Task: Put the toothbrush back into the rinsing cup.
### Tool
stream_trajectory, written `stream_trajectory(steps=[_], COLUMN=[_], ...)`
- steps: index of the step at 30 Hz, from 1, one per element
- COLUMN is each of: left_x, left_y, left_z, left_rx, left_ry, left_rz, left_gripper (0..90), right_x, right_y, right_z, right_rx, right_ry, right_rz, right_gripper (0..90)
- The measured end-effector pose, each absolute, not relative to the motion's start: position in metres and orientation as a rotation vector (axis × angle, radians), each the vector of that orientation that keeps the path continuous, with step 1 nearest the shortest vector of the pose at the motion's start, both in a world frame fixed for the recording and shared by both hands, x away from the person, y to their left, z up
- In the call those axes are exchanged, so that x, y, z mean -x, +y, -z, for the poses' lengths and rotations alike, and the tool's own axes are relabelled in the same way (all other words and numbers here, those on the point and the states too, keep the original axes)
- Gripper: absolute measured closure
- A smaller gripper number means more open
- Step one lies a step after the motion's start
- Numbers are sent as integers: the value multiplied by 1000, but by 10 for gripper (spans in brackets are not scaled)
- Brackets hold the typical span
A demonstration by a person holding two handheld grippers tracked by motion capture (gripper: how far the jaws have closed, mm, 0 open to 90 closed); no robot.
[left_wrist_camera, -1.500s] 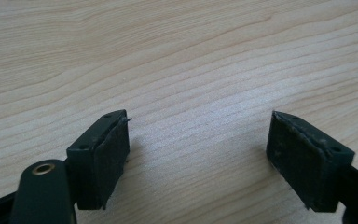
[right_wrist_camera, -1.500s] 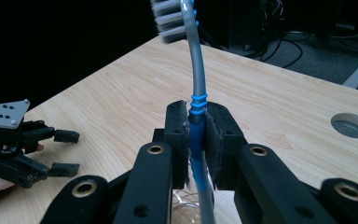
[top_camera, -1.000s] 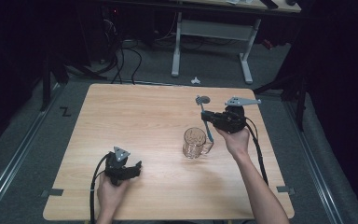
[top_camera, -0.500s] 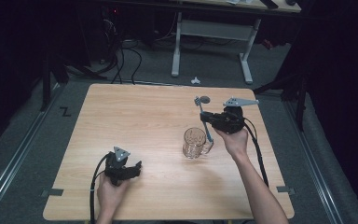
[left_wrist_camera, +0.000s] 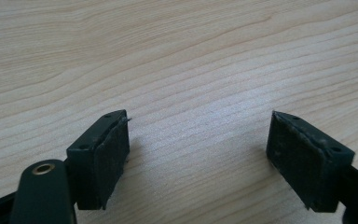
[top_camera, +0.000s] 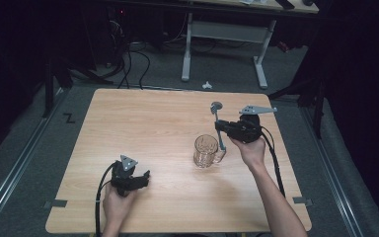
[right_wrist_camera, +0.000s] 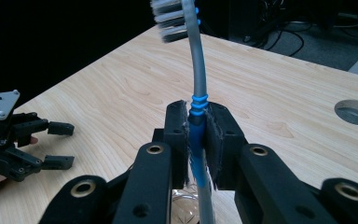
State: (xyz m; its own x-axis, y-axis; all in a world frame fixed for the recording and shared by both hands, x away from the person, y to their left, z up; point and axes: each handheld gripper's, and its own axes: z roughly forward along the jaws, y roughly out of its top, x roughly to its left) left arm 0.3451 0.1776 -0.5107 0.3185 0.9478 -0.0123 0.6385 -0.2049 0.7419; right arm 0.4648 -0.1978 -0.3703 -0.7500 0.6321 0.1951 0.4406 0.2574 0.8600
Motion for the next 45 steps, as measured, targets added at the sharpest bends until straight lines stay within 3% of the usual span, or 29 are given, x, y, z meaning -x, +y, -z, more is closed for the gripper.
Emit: stream_trajectory(steps=[45], left_x=[-345], left_y=[178], left_z=[511], left_rx=[-1934], left_ry=[1399], left_rz=[-607], left_gripper=[217], right_x=[-450], right_y=[-218], right_z=[374], right_rx=[-1022], right_ry=[2316], right_rz=[-1451], right_gripper=[793])
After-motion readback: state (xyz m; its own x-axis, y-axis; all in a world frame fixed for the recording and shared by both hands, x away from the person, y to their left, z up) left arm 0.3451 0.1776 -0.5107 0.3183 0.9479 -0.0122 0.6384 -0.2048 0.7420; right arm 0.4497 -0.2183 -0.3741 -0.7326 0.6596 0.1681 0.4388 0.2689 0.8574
